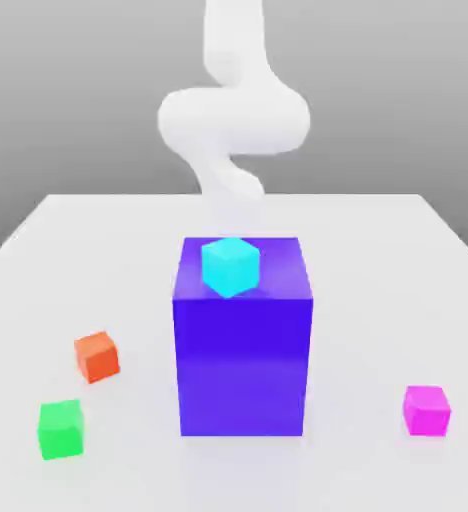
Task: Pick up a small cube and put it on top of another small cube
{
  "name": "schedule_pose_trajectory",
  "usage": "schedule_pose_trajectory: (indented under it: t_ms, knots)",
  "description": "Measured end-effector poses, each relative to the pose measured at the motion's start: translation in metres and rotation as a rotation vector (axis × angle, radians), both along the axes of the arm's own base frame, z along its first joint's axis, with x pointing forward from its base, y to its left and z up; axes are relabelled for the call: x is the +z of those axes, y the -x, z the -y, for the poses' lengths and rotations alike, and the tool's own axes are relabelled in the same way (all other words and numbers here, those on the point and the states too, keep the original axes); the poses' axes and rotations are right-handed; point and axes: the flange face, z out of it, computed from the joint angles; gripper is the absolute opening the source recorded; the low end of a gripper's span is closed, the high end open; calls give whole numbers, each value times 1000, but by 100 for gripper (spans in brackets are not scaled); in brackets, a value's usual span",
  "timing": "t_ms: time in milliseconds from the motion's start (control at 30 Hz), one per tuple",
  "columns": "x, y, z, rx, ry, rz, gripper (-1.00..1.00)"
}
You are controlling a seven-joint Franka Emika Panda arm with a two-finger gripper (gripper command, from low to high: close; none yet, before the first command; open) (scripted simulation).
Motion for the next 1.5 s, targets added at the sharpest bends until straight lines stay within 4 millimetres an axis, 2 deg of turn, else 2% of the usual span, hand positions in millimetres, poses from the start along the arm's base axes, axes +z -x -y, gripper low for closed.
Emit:
schedule_pose_trajectory:
  t_ms: [67,167,267,367,533,667,800,967,1000,1233,1400,1433,1467,1500]
  knots:
    - [-37,-24,-22,106,44,-58,0]
    - [-94,-50,-56,260,107,-138,0]
    - [-153,-65,-93,416,170,-212,0]
    - [-213,-69,-129,574,235,-283,0]
    - [-314,-54,-184,841,345,-393,0]
    - [-393,-18,-228,1081,443,-473,0]
    - [-466,17,-240,1266,523,-553,0]
    - [-528,24,-242,1306,538,-568,0]
    - [-537,25,-242,1306,538,-569,-100]
    - [-539,25,-242,1307,539,-570,-100]
    - [-489,25,-242,1307,540,-570,-100]
    - [-476,18,-243,1289,525,-557,-100]
    - [-464,2,-233,1249,503,-543,-100]
    - [-453,-17,-215,1201,480,-534,-100]
